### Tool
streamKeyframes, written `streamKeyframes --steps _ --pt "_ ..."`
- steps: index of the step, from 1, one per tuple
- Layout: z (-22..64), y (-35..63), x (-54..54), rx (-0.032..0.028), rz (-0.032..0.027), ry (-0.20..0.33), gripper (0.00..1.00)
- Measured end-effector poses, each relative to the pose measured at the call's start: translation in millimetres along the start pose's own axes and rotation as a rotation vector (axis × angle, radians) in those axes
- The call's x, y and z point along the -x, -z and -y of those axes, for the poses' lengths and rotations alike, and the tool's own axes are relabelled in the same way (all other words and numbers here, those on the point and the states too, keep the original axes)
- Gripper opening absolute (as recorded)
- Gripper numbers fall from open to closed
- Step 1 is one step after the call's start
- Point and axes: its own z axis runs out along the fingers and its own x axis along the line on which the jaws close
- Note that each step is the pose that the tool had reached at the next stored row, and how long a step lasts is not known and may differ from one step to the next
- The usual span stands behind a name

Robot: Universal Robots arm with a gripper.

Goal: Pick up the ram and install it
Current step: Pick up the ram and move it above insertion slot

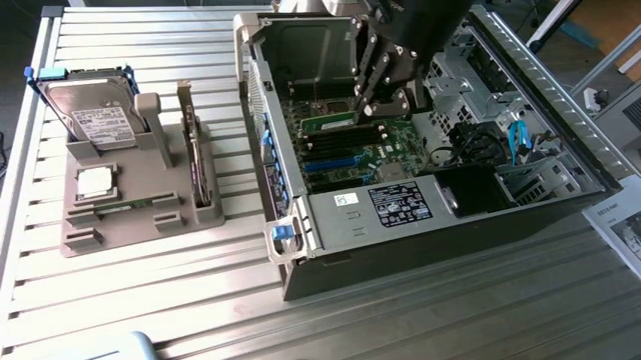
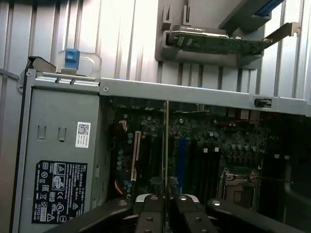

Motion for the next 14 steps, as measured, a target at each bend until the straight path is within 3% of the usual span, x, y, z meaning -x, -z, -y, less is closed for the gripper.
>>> streamKeyframes --steps 5,8,14 --pt "32.6 0.1 -3.2 0.0008 0.0000 0.000 0.14" --pt "47.1 -0.1 -4.6 0.0012 0.0002 0.000 0.14" --pt "96.4 -1.4 -9.5 0.0024 0.0001 0.000 0.14"
